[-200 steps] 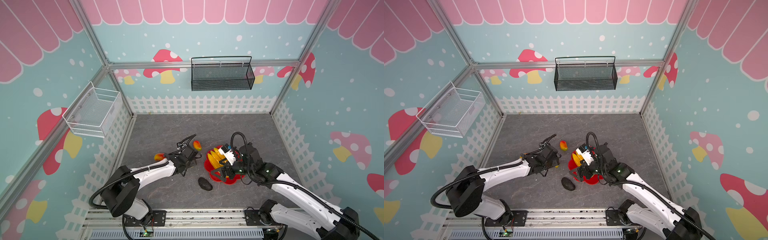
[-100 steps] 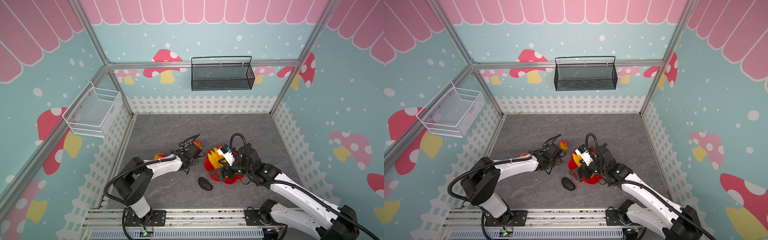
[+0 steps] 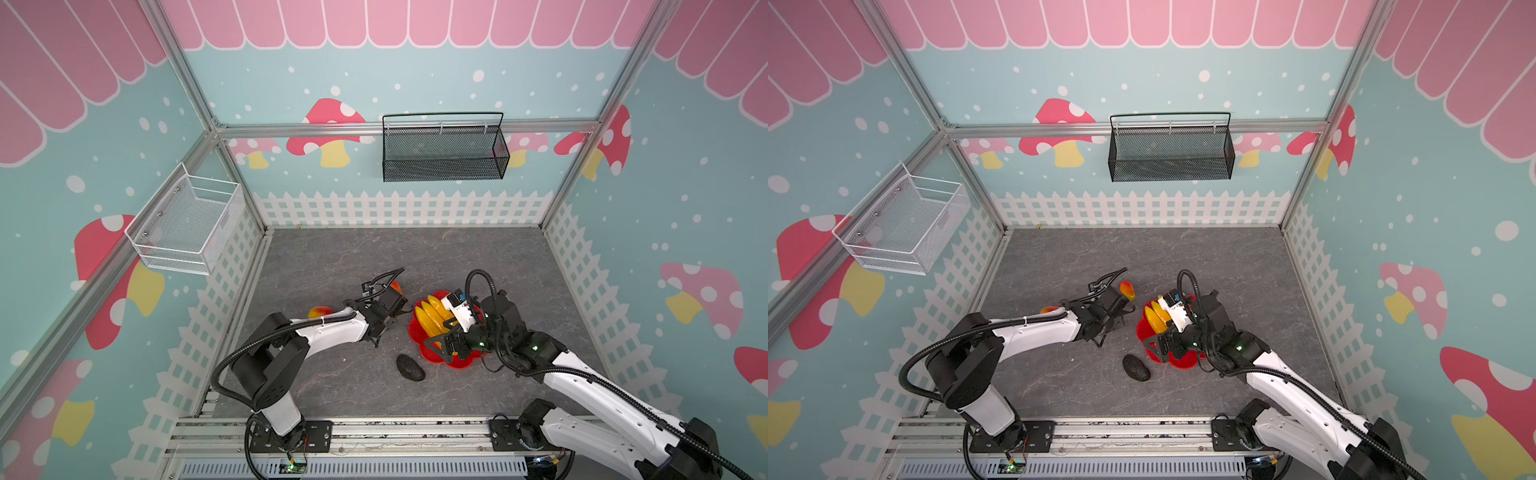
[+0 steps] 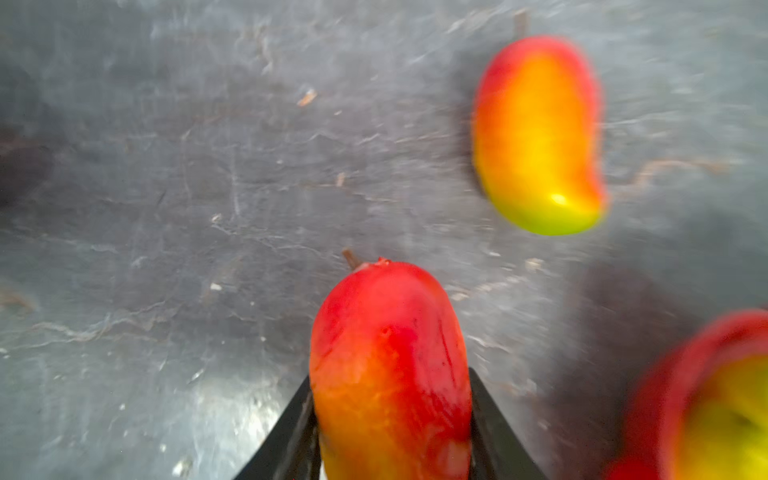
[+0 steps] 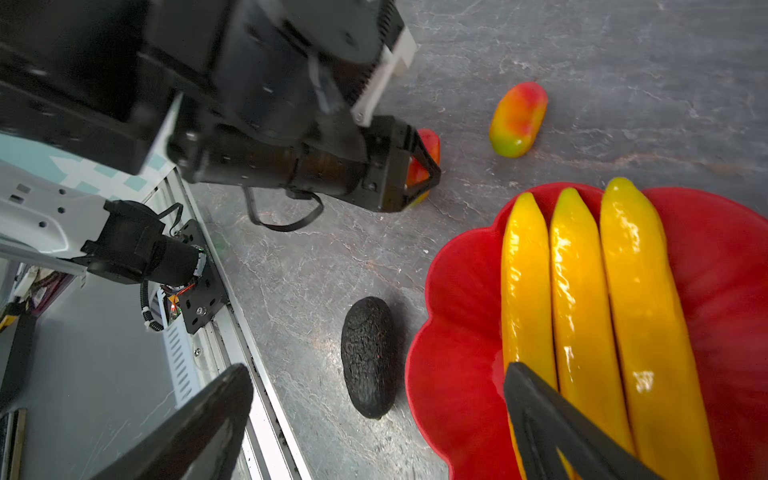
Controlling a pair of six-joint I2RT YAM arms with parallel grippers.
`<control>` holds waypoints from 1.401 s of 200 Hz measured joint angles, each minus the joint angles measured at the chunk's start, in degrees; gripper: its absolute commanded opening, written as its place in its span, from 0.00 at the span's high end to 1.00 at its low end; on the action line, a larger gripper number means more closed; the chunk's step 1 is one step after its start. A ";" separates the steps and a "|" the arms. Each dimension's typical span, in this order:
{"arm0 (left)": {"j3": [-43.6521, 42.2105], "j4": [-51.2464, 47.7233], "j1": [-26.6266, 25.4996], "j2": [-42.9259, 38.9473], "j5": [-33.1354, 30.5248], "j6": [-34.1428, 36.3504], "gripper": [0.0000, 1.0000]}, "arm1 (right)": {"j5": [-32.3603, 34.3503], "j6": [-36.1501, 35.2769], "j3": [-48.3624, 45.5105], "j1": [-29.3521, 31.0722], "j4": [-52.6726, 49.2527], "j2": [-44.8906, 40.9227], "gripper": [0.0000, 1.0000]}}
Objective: Place and organize the fake fruits in the fruit bowl
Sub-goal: 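Grasp the red-yellow mango nearest the bowl with the left gripper, then place the mango in the bowl beside the bananas and release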
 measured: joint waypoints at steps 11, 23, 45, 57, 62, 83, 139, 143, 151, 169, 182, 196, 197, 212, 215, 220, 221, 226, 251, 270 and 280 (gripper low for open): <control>2.12 -0.59 -2.03 -1.11 -0.35 1.16 0.58 | 0.61 1.55 -1.42 -0.83 -1.01 -1.73 0.02; 5.05 -0.72 -4.50 -1.53 -0.28 2.25 0.58 | 1.25 2.95 -2.78 -1.64 -2.01 -3.50 0.02; 8.92 -0.24 -8.39 -1.40 0.74 2.34 0.58 | 2.56 5.09 -4.20 -3.15 -4.74 -7.06 0.02; 10.05 -0.09 -10.03 -0.70 1.09 1.68 0.58 | 3.23 5.95 -4.24 -3.67 -5.79 -8.79 0.02; 10.34 -0.07 -10.56 -0.22 1.18 1.18 0.57 | 3.50 6.29 -4.24 -3.76 -6.10 -9.64 0.02; 10.54 -0.02 -12.11 2.27 1.49 -1.53 0.57 | 4.17 7.02 -4.24 -4.02 -7.17 -12.02 0.02; 9.60 1.18 -15.47 6.67 1.53 -8.00 0.50 | 4.37 7.63 -4.24 -4.04 -9.99 -14.36 0.02; 9.60 1.29 -15.61 6.80 1.55 -8.28 0.50 | 4.37 7.65 -4.24 -4.04 -10.08 -14.45 0.02; 9.55 1.60 -15.74 7.04 1.60 -8.72 0.48 | 4.35 7.63 -4.24 -4.04 -10.19 -14.51 0.02; 9.14 2.16 -15.74 7.08 1.57 -9.51 0.45 | 4.35 7.65 -4.24 -4.04 -10.47 -14.56 0.02; 8.87 2.29 -15.69 7.08 1.51 -9.73 0.42 | 4.37 7.65 -4.24 -4.04 -10.67 -14.60 0.02; 8.74 2.29 -15.67 7.08 1.42 -9.75 0.40 | 4.39 7.65 -4.24 -4.04 -10.80 -14.60 0.02; 8.74 2.29 -15.67 7.08 1.44 -9.75 0.40 | 4.39 7.65 -4.24 -4.04 -10.80 -14.60 0.02; 8.74 2.40 -15.67 7.08 1.38 -9.66 0.38 | 4.48 7.65 -4.24 -4.04 -10.84 -14.58 0.02; 8.74 2.45 -15.67 7.08 1.36 -9.66 0.38 | 4.50 7.65 -4.24 -4.04 -10.84 -14.58 0.02; 8.74 2.54 -15.67 7.08 1.33 -9.66 0.38 | 4.52 7.65 -4.24 -4.04 -10.84 -14.53 0.02; 8.74 2.54 -15.67 7.08 1.29 -9.62 0.38 | 4.52 7.63 -4.24 -4.04 -10.84 -14.53 0.02; 8.74 2.60 -15.67 7.08 1.16 -9.51 0.38 | 4.55 7.63 -4.24 -4.04 -10.82 -14.51 0.02; 8.55 2.60 -15.67 6.10 -0.02 -8.37 0.38 | 4.55 7.52 -4.02 -4.04 -10.56 -13.42 0.02; 8.44 2.23 -15.26 3.61 -1.60 -6.38 0.38 | 4.48 6.62 -2.84 -4.04 -9.90 -11.30 0.02; 8.44 2.19 -14.40 2.10 -2.14 -5.11 0.39 | 4.35 5.90 -1.68 -4.04 -9.22 -9.70 0.02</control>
